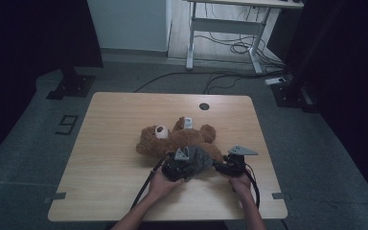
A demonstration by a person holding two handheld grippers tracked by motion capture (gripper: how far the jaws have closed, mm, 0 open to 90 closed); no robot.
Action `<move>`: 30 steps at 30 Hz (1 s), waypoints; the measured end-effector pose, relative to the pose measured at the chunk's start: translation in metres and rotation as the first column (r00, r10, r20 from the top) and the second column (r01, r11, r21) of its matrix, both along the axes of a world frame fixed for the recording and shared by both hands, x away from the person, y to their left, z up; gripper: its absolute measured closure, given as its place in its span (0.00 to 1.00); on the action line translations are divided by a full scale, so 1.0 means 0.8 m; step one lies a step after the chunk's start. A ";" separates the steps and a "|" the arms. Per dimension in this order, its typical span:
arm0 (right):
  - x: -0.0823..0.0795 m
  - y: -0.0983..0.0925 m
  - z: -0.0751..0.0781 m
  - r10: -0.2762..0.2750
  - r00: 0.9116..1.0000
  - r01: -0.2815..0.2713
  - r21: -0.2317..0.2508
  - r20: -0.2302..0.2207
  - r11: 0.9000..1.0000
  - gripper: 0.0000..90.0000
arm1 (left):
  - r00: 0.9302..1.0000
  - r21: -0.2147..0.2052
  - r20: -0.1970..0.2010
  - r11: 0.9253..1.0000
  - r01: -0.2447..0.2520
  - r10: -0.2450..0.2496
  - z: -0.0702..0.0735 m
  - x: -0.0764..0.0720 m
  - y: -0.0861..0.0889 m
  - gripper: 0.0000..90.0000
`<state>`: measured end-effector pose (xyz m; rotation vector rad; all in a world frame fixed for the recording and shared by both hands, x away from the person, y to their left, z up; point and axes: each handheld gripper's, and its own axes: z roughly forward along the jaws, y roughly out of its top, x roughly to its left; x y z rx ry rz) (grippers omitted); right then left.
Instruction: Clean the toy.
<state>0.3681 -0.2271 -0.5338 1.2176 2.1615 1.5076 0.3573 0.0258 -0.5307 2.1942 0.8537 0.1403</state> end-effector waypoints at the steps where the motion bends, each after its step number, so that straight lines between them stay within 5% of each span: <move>1: 0.000 0.000 0.000 0.000 1.000 0.000 0.001 0.000 1.000 0.62 | 1.000 -0.003 0.000 1.000 0.001 -0.001 0.000 -0.001 0.001 0.84; 6: 0.000 -0.001 0.000 -0.001 1.000 0.001 0.009 0.001 1.000 0.62 | 1.000 -0.031 0.031 1.000 -0.001 0.002 0.011 -0.007 0.008 0.84; 10: 0.000 -0.001 0.000 -0.002 1.000 0.002 0.016 0.002 1.000 0.62 | 0.996 -0.089 0.093 0.996 -0.008 0.016 0.039 -0.012 0.016 0.84; 16: 0.000 0.000 0.000 -0.003 1.000 0.003 0.016 0.002 1.000 0.62 | 0.973 -0.140 0.212 0.989 -0.057 0.086 0.086 -0.006 0.023 0.84; 22: 0.000 0.000 0.000 -0.002 1.000 0.002 0.015 0.001 1.000 0.62 | 0.986 -0.104 0.148 0.993 -0.061 0.076 0.067 0.012 0.006 0.84; 27: 0.000 0.000 0.000 -0.008 1.000 0.008 0.005 -0.002 1.000 0.62 | 0.989 -0.112 0.135 0.992 -0.050 0.065 0.049 0.007 -0.006 0.84; 30: 0.000 0.001 0.000 -0.006 1.000 0.006 -0.001 -0.001 1.000 0.62 | 0.992 -0.081 0.120 0.996 -0.025 0.035 0.037 0.002 -0.013 0.84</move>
